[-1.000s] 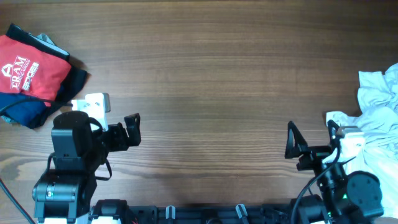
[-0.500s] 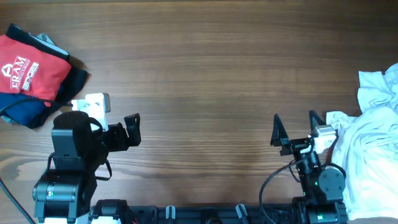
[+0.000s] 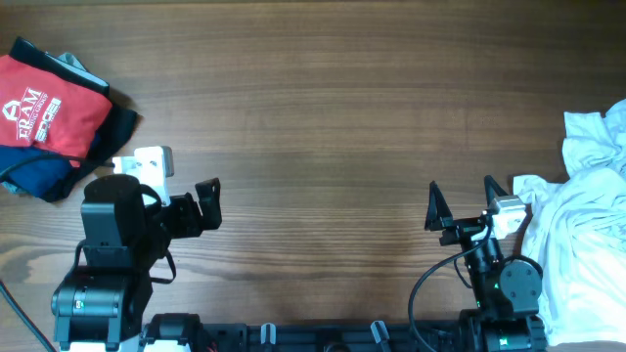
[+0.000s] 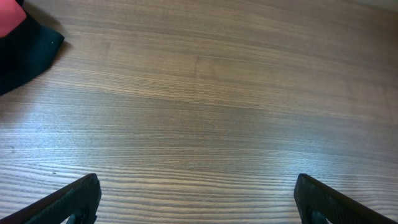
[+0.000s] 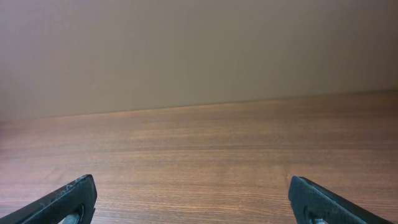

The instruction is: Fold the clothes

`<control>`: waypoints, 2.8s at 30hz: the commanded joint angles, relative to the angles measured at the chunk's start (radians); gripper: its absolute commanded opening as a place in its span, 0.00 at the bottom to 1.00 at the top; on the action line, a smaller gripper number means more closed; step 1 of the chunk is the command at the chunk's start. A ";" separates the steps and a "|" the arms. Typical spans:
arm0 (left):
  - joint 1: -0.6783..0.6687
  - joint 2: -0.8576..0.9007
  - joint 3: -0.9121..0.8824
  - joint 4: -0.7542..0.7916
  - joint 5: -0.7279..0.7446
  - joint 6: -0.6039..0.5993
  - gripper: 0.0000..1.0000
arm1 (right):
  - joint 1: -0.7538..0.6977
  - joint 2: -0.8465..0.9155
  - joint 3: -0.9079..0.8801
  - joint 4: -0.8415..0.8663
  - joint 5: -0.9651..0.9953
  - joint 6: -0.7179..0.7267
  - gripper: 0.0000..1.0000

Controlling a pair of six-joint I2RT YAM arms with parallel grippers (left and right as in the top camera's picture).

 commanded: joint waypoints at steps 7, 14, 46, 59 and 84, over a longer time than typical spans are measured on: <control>-0.003 0.000 -0.005 0.002 -0.010 -0.009 1.00 | -0.005 -0.011 0.000 0.005 -0.015 0.015 1.00; -0.013 -0.092 -0.006 -0.008 -0.019 0.002 1.00 | -0.005 -0.011 0.000 0.005 -0.015 0.015 1.00; -0.069 -0.726 -0.881 0.821 -0.095 0.032 1.00 | -0.005 -0.011 0.000 0.005 -0.015 0.015 1.00; -0.069 -0.724 -0.881 0.822 -0.095 0.032 1.00 | -0.005 -0.011 0.000 0.005 -0.015 0.015 1.00; -0.069 -0.724 -0.881 0.822 -0.095 0.032 1.00 | -0.005 -0.011 0.000 0.005 -0.015 0.015 1.00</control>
